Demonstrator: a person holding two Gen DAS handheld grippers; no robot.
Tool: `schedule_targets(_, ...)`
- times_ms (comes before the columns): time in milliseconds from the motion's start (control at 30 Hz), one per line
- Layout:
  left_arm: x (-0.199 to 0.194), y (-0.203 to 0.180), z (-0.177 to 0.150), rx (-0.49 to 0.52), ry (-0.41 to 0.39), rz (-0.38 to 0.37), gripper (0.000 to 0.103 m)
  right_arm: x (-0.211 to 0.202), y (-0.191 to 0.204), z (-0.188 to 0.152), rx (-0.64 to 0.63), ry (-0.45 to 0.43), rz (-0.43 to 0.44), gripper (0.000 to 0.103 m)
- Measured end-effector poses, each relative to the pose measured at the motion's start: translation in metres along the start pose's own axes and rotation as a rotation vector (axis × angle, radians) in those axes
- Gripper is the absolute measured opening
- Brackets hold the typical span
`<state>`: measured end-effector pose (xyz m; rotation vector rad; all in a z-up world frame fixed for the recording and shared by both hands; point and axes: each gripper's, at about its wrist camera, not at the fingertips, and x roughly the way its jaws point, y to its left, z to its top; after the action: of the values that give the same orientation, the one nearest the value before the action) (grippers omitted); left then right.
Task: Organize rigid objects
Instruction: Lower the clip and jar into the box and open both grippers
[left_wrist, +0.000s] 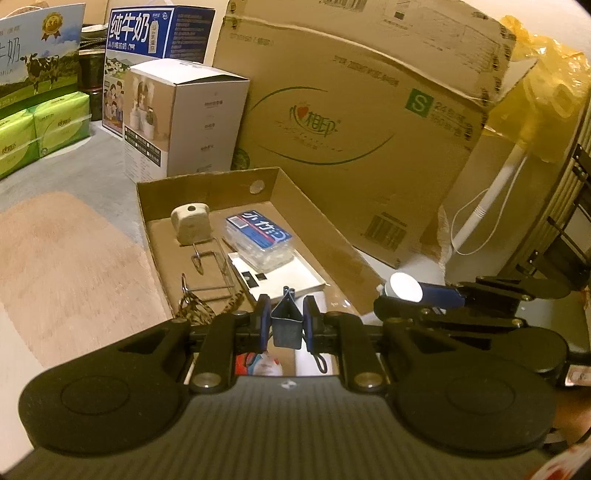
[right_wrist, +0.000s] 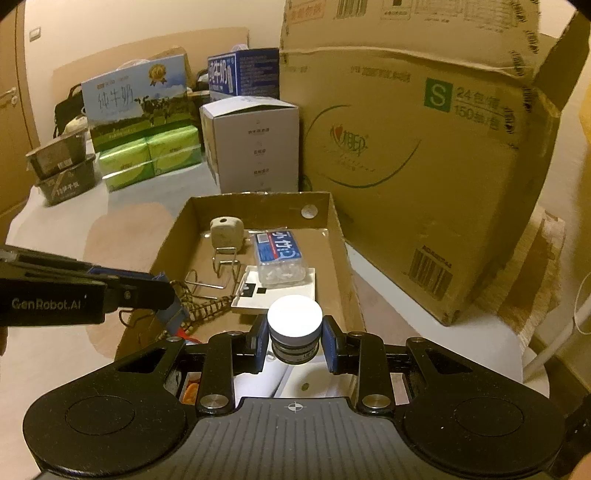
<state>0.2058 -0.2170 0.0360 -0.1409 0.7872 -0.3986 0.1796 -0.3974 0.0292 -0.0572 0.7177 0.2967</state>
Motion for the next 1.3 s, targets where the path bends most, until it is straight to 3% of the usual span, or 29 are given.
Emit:
schedule_targets(900, 0.044, 0.019, 0.019, -0.006, 0.051, 0.033, 0.016, 0.031, -0.004, 0.012, -0.019, 0.038, 0.007, 0.031)
schedule_targets(1000, 0.045, 0.02, 0.019, -0.014, 0.048, 0.037, 0.028, 0.032, -0.004, 0.012, -0.018, 0.04, 0.01, 0.031)
schedule_targets(1300, 0.033, 0.03, 0.021, -0.018, 0.04, 0.073, 0.028, 0.033, 0.0, 0.013, -0.007, 0.045, 0.02, 0.031)
